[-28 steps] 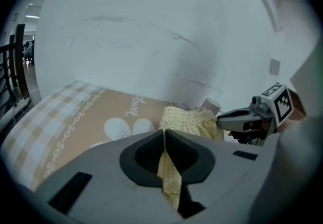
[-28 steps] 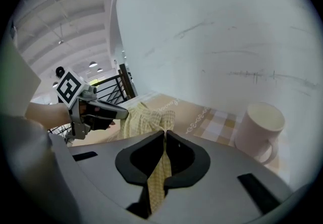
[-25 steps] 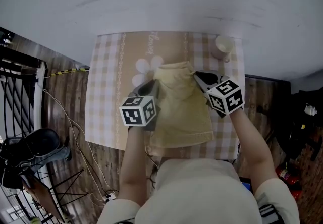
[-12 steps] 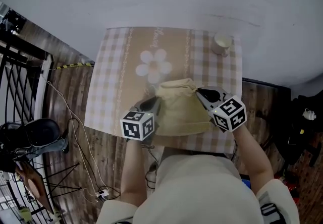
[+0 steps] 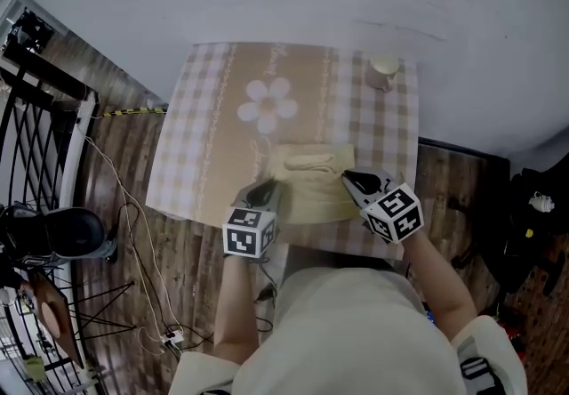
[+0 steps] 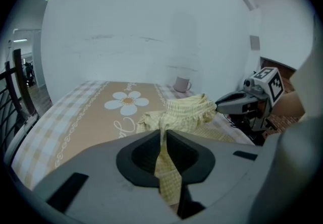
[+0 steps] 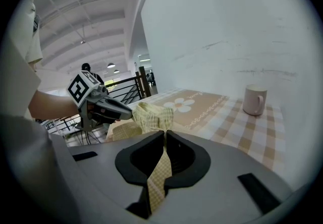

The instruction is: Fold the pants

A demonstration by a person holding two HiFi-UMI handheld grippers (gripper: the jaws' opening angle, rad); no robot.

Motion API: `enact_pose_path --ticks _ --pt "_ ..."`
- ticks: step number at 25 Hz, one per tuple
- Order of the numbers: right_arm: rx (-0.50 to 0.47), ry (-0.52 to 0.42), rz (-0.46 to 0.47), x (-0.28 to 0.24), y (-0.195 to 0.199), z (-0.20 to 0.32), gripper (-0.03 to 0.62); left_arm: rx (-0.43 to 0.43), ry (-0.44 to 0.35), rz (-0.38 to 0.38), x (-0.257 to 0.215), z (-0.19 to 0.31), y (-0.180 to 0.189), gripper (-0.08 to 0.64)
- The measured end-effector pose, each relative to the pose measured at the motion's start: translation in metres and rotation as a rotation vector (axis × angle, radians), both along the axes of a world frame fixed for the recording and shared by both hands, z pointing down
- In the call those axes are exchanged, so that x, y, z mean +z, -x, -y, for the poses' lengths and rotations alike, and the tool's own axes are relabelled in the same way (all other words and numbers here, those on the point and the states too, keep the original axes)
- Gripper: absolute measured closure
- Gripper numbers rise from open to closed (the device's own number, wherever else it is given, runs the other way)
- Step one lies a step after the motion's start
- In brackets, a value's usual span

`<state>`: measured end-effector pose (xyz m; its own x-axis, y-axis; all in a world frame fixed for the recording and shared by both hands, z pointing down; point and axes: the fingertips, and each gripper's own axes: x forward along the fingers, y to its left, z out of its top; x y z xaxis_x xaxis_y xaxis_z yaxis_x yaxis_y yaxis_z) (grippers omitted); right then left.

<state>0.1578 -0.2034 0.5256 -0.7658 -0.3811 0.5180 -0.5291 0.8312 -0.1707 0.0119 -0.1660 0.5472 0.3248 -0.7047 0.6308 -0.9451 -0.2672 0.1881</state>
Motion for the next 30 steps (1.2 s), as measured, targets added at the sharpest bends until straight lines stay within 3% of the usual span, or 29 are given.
enact_pose_path --ticks 4,7,10,15,21,30 --pt "-0.020 -0.015 -0.018 0.011 -0.002 -0.015 0.577 -0.068 -0.035 -0.072 -0.007 -0.018 0.004 0.538" --pt "-0.064 -0.019 -0.041 0.018 -0.003 -0.032 0.575 -0.119 -0.052 -0.056 -0.009 -0.034 0.010 0.538" --pt "-0.086 -0.009 -0.060 0.025 -0.008 -0.048 0.506 -0.176 -0.070 -0.055 -0.012 -0.047 0.010 0.538" --pt "-0.100 -0.015 -0.045 0.021 -0.013 -0.075 0.506 -0.248 -0.123 -0.065 -0.024 -0.065 0.003 0.540" --pt "-0.047 -0.065 0.002 -0.001 -0.014 -0.093 0.529 -0.190 -0.169 -0.056 -0.036 -0.074 -0.020 0.540" --pt "0.165 -0.114 0.040 -0.039 -0.016 -0.097 0.572 -0.085 -0.209 -0.078 -0.070 -0.060 -0.026 0.540"
